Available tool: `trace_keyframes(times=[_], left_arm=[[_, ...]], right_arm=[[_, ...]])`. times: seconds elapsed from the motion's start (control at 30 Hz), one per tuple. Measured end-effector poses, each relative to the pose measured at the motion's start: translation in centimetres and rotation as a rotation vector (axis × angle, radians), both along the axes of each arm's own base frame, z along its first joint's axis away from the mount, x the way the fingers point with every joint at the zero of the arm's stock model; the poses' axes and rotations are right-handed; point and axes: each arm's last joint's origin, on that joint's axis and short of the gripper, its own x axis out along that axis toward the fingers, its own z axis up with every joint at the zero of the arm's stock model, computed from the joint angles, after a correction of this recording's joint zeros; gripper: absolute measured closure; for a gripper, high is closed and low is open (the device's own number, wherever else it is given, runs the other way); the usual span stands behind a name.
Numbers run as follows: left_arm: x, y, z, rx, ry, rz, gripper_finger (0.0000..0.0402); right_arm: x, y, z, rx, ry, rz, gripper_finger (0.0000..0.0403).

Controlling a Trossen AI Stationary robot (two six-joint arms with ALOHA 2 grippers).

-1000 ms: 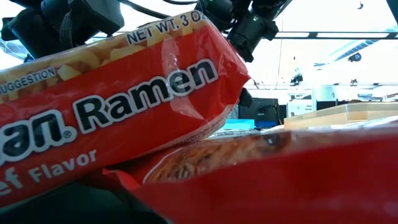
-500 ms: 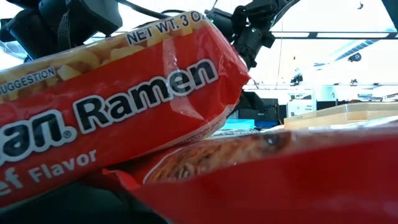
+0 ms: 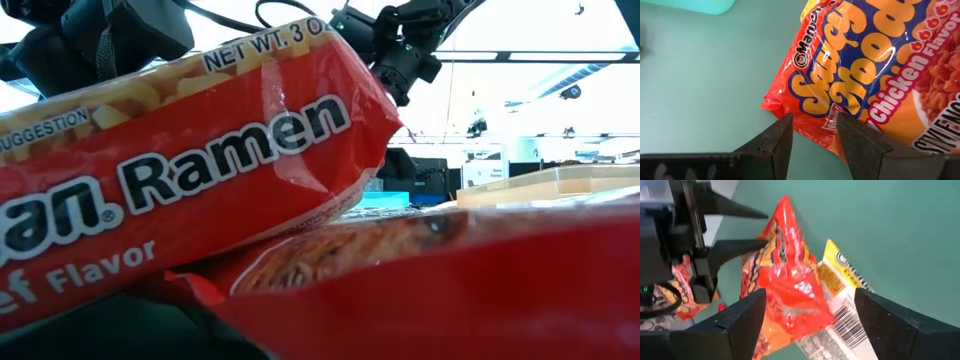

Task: Sort Maruchan noodles
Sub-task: Put the orange noodle pack into the blue bin

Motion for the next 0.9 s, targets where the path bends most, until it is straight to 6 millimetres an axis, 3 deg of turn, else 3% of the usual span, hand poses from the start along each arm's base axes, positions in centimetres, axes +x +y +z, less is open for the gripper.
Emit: trace_keyframes(times=[0.17,0.6,0.9], left_arm=[[0.0,0.0,0.0,-0.002,-0.002,0.0,0.026],[0.2,0.0,0.0,-0.015,-0.019,0.001,0.026],[0.6,0.3,0.1,-0.022,-0.039,0.006,0.026]], right_arm=[[-0.1,0.7,-0.8,0.015,-0.016,-0.025,0.0092],[-0.7,2.2,-3.5,0.109,-0.15,-0.091,0.0101],[-0.8,3.1,-3.8,0.108,-0.167,-0.065,0.0121]])
